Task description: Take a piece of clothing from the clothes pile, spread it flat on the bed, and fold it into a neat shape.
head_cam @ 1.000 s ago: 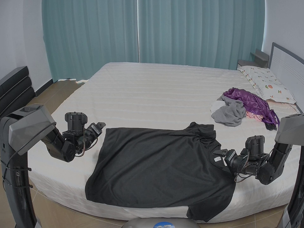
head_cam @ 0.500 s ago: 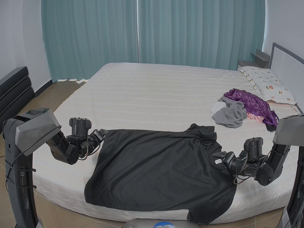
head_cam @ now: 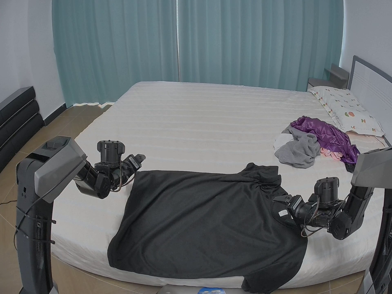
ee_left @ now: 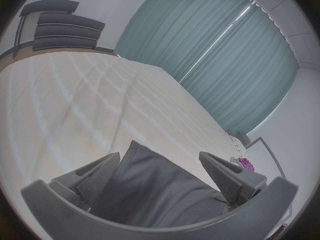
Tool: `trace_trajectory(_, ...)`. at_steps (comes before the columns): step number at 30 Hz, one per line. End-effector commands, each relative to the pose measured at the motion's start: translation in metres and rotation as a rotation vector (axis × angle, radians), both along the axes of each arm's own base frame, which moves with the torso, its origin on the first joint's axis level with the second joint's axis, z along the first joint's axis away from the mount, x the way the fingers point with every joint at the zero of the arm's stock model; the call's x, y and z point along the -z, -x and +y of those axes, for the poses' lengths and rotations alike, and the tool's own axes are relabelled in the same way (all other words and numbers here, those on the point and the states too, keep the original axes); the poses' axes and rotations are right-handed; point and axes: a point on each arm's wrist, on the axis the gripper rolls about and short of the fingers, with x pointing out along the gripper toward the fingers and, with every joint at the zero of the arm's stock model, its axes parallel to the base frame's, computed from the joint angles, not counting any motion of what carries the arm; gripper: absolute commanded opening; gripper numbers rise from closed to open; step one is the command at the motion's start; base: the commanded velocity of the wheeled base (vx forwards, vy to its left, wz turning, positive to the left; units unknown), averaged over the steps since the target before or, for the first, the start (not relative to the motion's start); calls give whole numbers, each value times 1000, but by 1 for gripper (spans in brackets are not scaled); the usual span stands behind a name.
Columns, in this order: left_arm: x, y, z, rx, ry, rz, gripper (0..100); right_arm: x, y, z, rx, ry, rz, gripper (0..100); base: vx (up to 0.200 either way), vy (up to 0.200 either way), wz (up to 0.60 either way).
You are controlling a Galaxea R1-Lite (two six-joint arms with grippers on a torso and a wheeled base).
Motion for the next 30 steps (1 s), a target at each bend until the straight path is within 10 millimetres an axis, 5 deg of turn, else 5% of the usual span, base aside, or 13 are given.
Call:
trace_trajectory(1,27,-27,-7,14,-12,27,100,5,0,0,0,4,1,100,0,0,0)
trace_trajectory(10,53,-46,-15,11,-25,12,100,5,0,1,-2,2,1,100,0,0,0)
trace_trajectory(21,51,-56,-9,-52,-46,-23,100,5,1,2,-7,3,4,100,0,0,0)
trace_trajectory(30,69,-60,-12,-23,-100,0,100,7,1,4,-10,10,7,100,0,0,0)
